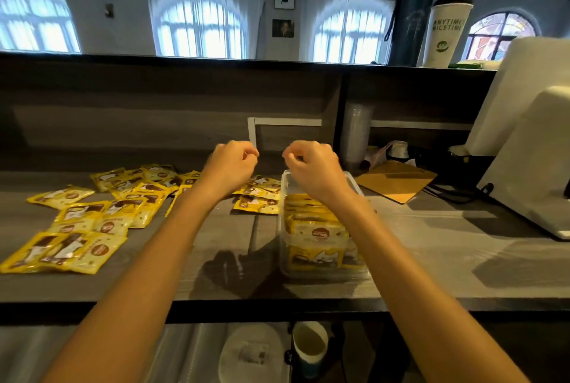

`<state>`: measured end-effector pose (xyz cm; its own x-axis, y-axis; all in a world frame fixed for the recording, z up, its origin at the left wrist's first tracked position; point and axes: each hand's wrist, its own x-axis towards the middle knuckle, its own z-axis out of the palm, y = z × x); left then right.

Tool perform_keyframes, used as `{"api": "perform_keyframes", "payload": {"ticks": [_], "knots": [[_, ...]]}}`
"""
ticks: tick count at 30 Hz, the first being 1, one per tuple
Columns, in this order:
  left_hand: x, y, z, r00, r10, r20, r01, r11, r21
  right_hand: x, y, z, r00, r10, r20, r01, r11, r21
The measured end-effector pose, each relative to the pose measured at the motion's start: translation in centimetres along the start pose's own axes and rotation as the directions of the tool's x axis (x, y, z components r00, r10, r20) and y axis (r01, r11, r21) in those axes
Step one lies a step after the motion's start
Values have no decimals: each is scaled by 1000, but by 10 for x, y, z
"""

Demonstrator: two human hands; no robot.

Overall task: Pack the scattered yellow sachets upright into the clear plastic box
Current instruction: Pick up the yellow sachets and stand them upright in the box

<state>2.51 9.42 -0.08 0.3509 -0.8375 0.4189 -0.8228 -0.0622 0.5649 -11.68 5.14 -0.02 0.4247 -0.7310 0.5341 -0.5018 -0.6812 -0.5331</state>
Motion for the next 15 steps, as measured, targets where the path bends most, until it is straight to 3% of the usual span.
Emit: {"api": "perform_keyframes", "payload": {"ticks": [3,6,11,15], "knots": [[-18,-27,-19,990,-99,-104,106,992,67,-1,-40,40,991,-95,99,88,994,72],[-37,-71,-32,956,-234,-179,258,958,124,-5,-63,87,968,-78,239,61,995,75],[-67,-153,-51,810,-562,-165,583,748,316,-19,-76,155,866,-17,500,15,1000,8],[-80,-202,-54,711,-685,-159,692,641,331,-25,-81,185,800,-19,600,14,1000,13]]}}
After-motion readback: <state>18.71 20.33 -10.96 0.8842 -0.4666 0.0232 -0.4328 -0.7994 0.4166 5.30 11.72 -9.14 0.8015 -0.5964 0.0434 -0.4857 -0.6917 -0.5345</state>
